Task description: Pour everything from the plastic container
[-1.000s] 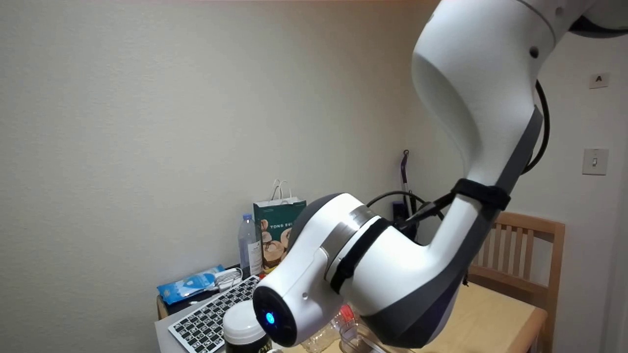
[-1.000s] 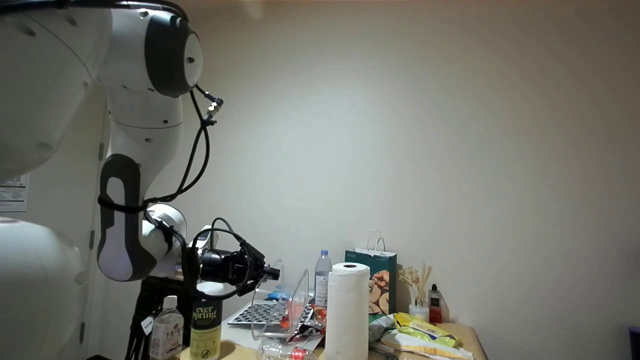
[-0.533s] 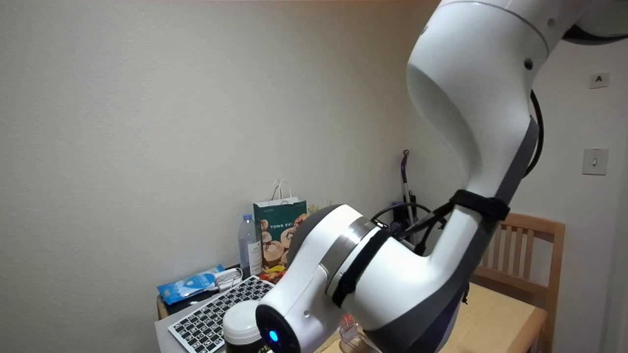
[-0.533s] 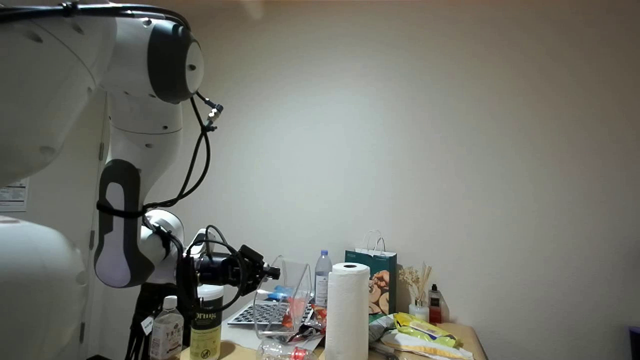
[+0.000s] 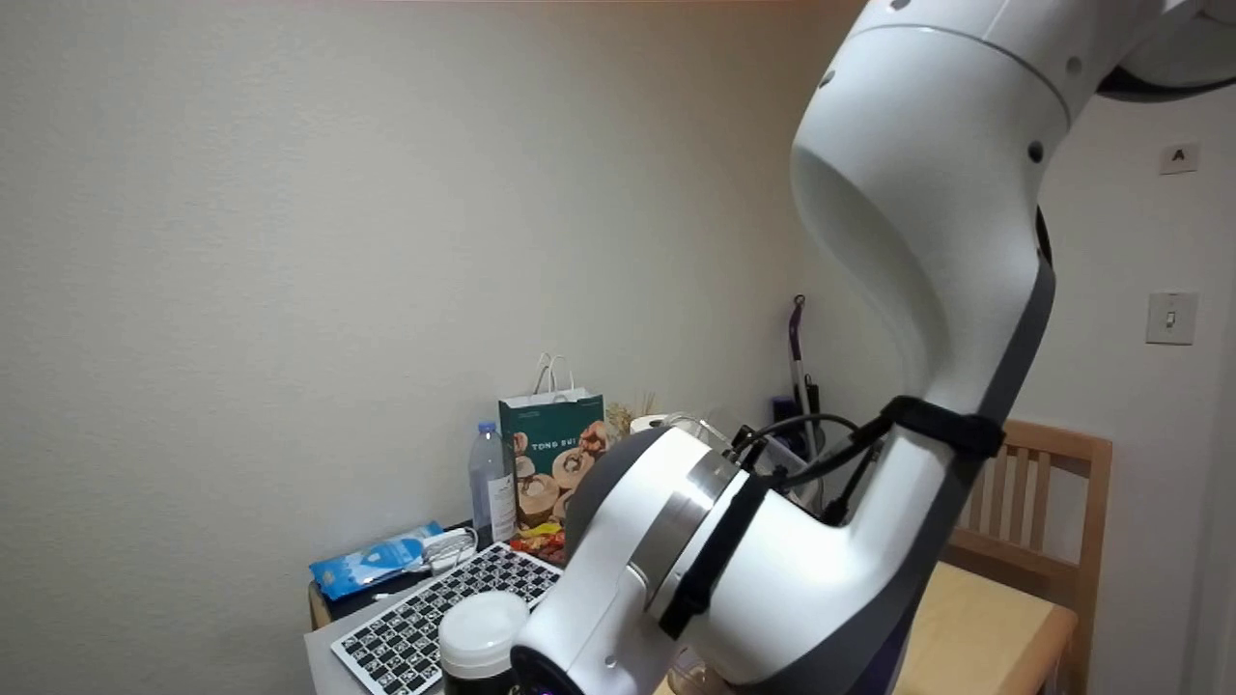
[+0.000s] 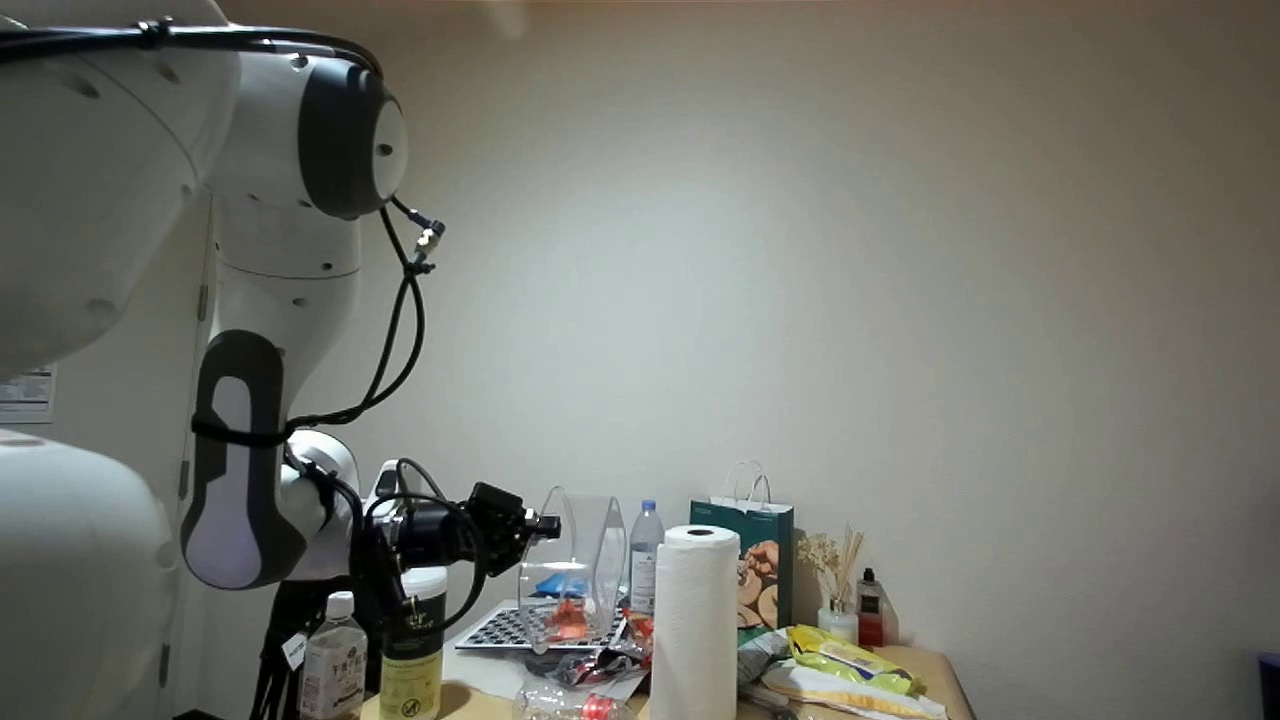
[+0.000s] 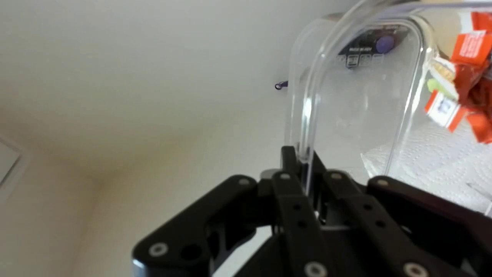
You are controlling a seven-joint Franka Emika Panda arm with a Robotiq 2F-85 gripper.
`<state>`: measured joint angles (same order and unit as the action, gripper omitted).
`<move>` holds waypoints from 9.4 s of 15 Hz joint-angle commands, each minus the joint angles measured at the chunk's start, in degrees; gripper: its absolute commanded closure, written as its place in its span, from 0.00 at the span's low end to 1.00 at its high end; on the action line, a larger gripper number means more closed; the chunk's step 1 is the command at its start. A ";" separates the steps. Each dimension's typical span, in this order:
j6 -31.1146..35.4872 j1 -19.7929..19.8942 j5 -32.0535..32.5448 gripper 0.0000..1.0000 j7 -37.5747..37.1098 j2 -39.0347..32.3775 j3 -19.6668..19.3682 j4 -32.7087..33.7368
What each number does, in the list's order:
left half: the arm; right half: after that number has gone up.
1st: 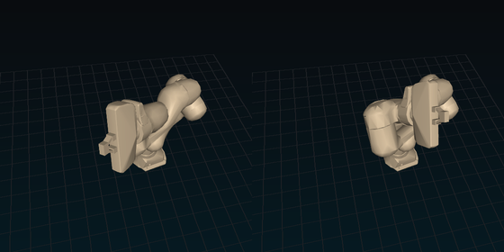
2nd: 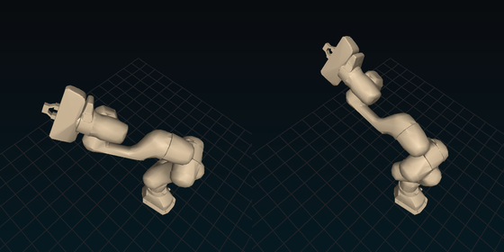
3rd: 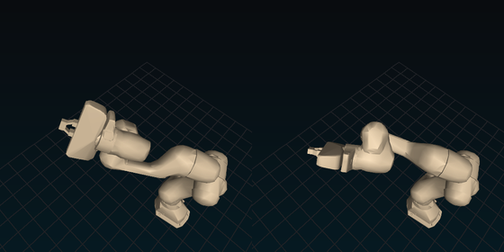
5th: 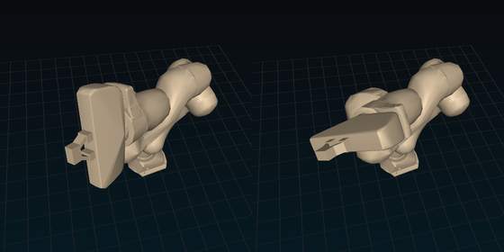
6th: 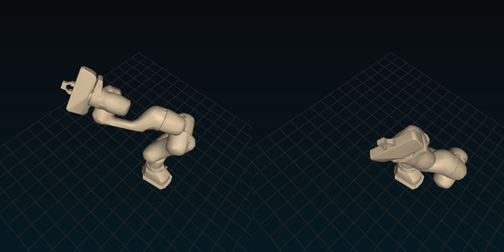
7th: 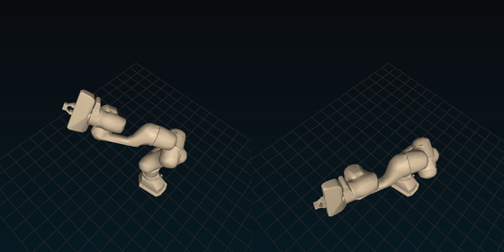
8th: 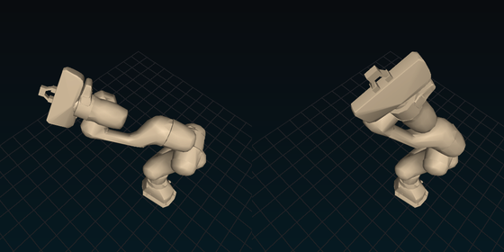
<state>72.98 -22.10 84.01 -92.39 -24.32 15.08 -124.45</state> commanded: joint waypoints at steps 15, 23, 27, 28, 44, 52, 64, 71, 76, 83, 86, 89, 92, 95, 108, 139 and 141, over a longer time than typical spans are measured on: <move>-1.96 0.80 0.12 0.98 -2.29 -1.04 1.73 0.11; -1.75 0.88 -0.32 0.98 -2.21 -0.97 1.96 -0.11; 2.78 2.72 -3.15 0.98 5.06 0.57 2.69 0.57; 4.84 3.43 -4.24 0.98 8.23 1.43 2.89 0.98; 27.78 12.42 -30.96 0.98 51.45 16.62 -2.97 3.53; 34.15 13.46 -34.63 0.92 52.14 17.41 -7.35 -5.21; 61.86 16.46 -29.68 0.98 55.17 12.57 -11.36 -10.77; 63.49 15.56 -29.09 0.92 53.00 10.11 -13.13 -9.76; 63.50 15.71 -29.12 0.98 53.04 11.56 -13.32 -10.20; 62.09 17.39 -32.03 0.98 53.44 14.10 -15.68 -12.32; 62.12 17.85 -32.42 0.98 52.32 15.70 -16.63 -12.74; 61.42 18.07 -31.39 0.98 50.65 17.81 -17.32 -12.83; 60.14 18.86 -32.46 0.98 50.87 18.66 -17.76 -13.16; 62.97 20.60 -34.28 0.98 52.47 16.98 -18.35 -14.98; 82.88 24.13 -35.76 0.98 59.18 5.23 -20.25 -17.69; 62.03 11.49 -26.57 0.00 40.06 1.58 -23.48 -1.14; 54.61 11.20 -28.00 0.00 40.08 5.03 -21.73 -0.85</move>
<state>135.72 -9.69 55.59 -50.52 -25.37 -7.79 -123.70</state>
